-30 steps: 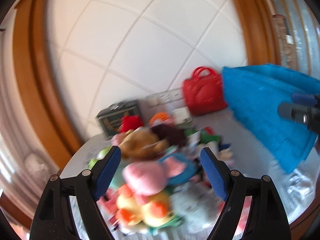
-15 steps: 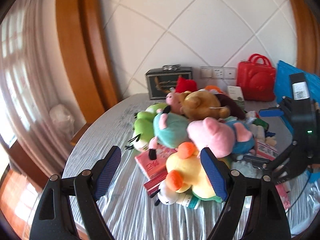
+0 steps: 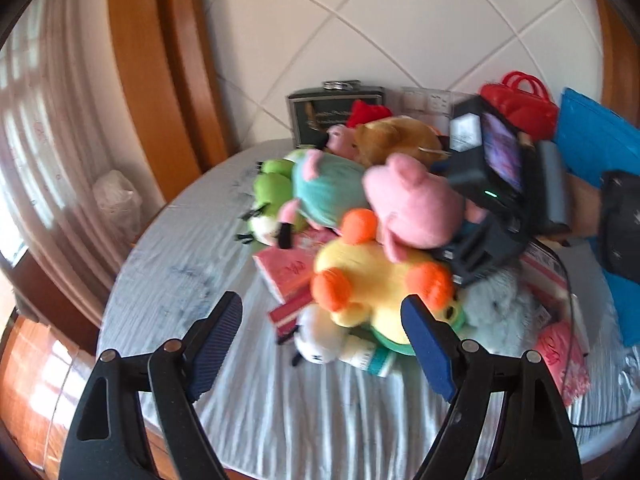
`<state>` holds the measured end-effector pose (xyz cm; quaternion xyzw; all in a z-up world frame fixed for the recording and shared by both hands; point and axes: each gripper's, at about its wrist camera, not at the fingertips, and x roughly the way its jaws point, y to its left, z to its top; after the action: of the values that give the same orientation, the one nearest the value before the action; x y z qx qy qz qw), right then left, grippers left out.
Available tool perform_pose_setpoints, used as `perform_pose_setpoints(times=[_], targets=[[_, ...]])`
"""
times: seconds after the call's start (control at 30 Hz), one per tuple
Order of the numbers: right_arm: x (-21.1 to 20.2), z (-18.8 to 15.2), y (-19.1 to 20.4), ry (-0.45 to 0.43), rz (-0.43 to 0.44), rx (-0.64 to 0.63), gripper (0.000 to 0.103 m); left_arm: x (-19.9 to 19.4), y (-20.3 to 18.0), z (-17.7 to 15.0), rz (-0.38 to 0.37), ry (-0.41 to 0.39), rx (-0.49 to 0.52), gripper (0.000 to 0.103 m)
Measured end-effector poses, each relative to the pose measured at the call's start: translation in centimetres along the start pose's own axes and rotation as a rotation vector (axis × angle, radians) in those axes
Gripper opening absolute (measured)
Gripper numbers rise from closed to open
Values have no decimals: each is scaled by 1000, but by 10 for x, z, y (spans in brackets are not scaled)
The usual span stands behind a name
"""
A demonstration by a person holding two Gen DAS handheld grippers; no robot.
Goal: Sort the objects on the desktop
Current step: 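Return to the pile and grasp the pink pig plush with the right tool, then grasp the grey bunny plush with the left tool while the right tool holds the pig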
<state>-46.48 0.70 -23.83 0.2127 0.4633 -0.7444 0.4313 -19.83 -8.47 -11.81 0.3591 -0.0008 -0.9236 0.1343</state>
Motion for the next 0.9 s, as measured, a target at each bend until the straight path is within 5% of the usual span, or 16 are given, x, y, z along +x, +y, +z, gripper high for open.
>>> perform_pose_setpoints(times=[0.07,0.13,0.37,0.63,0.83,0.9], targets=[[7,0,-4,30,32,31,68,5,-13,-3,-39,8,8,82],[9,-2,-17,61,71,143,63,10,-30,-8,-83,22,13,82],[-55,-40,-83,-37,132,576,62,31,-103,-21,-249,31,88,82],[-140,-93,-97,-104,-4,710,62,72,-165,-48,-366,145,31,82],[-170,-120,-93,-130,-22,803,62,110,-163,-49,-296,194,-172,82],[-174,-125,-94,-129,-35,820,62,119,-167,-44,-263,193,-171,81]])
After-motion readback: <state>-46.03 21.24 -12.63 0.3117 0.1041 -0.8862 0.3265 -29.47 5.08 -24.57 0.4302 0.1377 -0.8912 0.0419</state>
